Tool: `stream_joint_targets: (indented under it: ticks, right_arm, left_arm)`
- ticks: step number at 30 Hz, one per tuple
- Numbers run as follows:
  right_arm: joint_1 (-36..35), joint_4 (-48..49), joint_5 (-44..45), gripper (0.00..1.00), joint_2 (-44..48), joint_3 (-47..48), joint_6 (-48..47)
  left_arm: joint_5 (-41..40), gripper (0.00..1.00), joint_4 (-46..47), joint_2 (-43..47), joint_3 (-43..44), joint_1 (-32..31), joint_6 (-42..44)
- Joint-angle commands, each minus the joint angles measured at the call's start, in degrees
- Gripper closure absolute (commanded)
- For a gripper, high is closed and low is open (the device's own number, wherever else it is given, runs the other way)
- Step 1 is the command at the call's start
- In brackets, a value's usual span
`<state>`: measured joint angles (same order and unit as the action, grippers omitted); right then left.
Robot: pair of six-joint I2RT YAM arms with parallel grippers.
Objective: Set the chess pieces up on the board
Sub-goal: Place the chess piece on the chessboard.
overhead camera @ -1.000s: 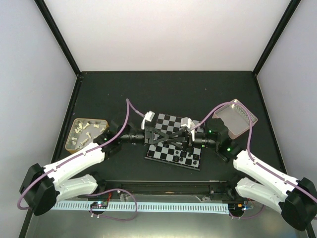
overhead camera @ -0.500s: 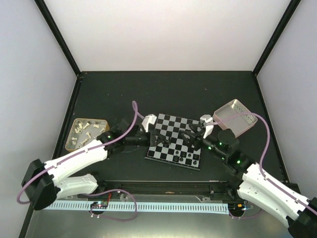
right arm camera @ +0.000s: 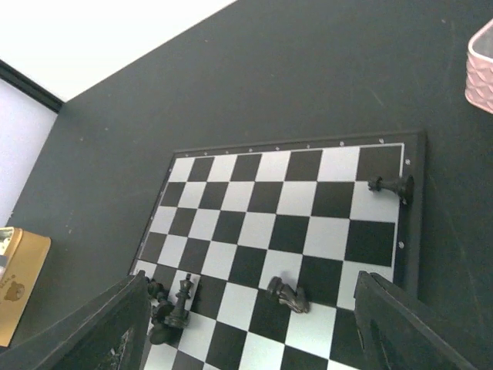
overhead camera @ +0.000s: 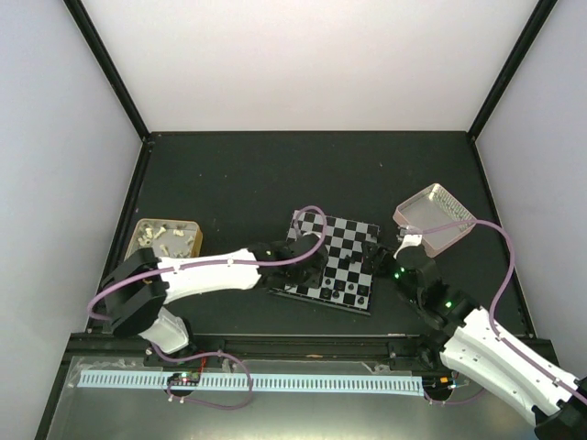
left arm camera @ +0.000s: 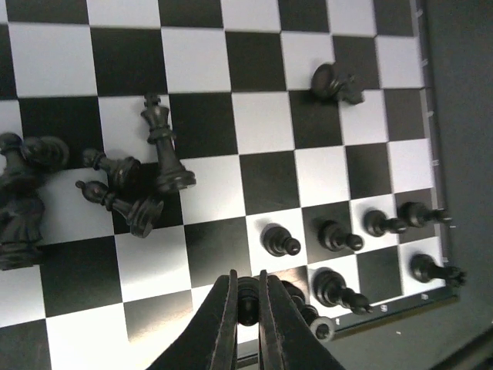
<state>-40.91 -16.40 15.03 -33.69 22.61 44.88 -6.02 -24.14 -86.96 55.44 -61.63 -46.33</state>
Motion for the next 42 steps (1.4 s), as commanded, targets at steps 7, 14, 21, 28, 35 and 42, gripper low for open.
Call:
stream_joint_targets:
  ticks: [7, 14, 21, 28, 35, 42]
  right_arm:
    - [-0.2, -3.5, 2.0, 0.26, 1.6, 1.0, 1.6]
    - [-0.2, -2.0, 1.2, 0.26, -1.7, 1.6, 1.8]
    - [-0.2, -1.5, 1.7, 0.26, -3.1, 2.2, 1.4]
    - [-0.2, -1.2, 1.8, 0.26, -3.6, 2.0, 1.6]
    - [-0.2, -1.4, 1.8, 0.26, -4.0, 2.0, 1.9]
    - [-0.2, -1.4, 2.0, 0.26, -4.7, 2.2, 1.8]
  left_arm:
    - [-5.6, 0.98, -2.8, -7.6, 4.1, -1.5, -1.1]
    - [-2.9, 0.98, 0.3, -7.5, 2.1, -1.3, 0.8]
    - [-1.7, 0.95, 1.6, -7.6, 1.0, -1.4, 1.3]
    - [-1.9, 0.95, 2.5, -8.8, 0.5, -1.3, 1.7]
    - [-2.0, 0.92, 3.6, -9.7, 0.0, -1.3, 2.0]
    - [-3.0, 0.93, 3.4, -10.9, 0.5, -1.3, 2.4]
